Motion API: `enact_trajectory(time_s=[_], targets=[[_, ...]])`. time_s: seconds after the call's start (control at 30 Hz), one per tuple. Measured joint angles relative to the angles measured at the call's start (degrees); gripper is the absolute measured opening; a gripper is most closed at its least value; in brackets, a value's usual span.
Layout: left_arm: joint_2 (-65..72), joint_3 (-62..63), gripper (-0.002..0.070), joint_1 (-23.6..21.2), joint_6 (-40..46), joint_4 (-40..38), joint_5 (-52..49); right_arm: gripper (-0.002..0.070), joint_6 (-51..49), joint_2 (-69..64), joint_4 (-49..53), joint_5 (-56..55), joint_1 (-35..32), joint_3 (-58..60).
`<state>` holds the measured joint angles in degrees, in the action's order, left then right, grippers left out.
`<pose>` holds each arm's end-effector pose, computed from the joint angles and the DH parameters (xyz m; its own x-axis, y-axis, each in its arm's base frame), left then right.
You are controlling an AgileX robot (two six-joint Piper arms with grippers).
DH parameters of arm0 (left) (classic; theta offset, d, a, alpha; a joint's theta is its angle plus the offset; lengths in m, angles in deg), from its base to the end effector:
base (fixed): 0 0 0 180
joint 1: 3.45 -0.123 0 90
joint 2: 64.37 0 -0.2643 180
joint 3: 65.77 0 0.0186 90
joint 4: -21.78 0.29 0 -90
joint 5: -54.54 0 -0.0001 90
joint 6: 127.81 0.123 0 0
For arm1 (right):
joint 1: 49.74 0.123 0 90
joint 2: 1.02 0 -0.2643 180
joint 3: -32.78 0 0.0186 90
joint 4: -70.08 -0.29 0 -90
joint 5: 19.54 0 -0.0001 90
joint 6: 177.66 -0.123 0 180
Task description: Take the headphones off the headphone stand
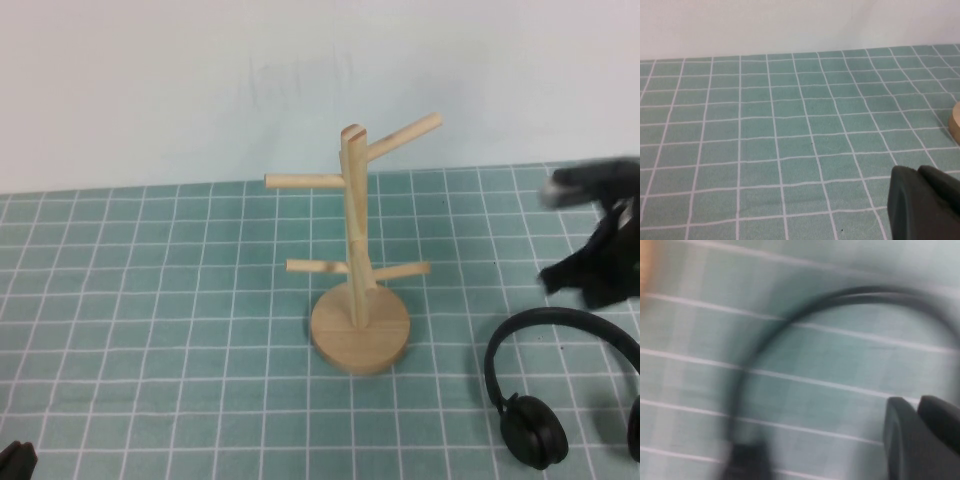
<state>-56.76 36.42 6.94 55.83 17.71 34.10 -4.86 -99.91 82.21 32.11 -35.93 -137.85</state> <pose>0.1410 -0.0290 0.1661 -0.2686 0.0462 -0.9621 0.2029 0.9791 -0.0097 0.3592 0.0674 0.1974 -0.9070 -0.2300 -0.3527 -0.1851 0.9702 -0.1566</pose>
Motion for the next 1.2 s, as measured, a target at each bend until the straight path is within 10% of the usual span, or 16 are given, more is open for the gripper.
enact_trajectory(time_s=[0.67, 1.2], targets=[[0.0, 0.0, -0.0006, 0.0, 0.0, 0.0, 0.0, -0.0006, -2.3, 52.2, -6.3, -7.0, 0.0, 18.2], [0.0, 0.0, -0.0006, 0.0, 0.0, 0.0, 0.0, -0.0006, -2.3, 62.6, -4.0, -6.3, 0.0, 20.2]])
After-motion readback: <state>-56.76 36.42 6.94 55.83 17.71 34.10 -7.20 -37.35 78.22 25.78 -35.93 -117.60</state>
